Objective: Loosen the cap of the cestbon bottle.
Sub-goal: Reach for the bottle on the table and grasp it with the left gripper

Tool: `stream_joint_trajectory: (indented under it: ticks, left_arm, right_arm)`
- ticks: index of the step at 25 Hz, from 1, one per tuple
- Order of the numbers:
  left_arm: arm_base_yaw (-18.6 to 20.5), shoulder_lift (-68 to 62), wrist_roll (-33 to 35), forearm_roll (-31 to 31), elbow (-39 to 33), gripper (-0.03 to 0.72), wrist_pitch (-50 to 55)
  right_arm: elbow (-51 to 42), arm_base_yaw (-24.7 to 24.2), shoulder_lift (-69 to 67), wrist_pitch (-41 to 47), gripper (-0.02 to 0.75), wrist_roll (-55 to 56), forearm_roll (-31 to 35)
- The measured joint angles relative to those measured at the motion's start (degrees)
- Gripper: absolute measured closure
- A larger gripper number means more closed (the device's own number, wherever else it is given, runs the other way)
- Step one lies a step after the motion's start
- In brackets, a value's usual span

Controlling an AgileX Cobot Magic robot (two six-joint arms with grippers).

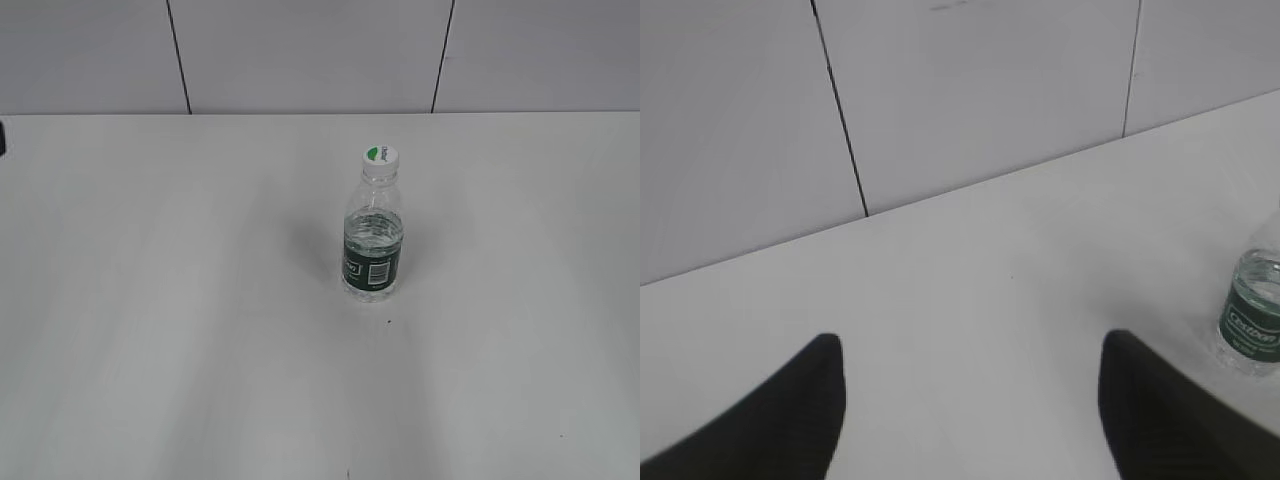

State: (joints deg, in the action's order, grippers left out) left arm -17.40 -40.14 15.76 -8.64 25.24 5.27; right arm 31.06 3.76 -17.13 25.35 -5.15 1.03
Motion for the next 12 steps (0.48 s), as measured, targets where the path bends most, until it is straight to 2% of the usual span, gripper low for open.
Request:
stream_joint_trajectory:
  ticks: [8,12]
  left_arm:
    - [-0.28,-19.25,-0.87,-0.37,-0.15,0.207,-15.80]
    - [-0.28,-27.79,-8.39,7.15,-0.15,0.207,-24.51]
  right_arm:
    - [0.00,0.00,-6.12,-6.75,0.183,-0.05,0.05]
    - [0.00,0.00,-9.04,-10.46,0.183,-0.12,0.05]
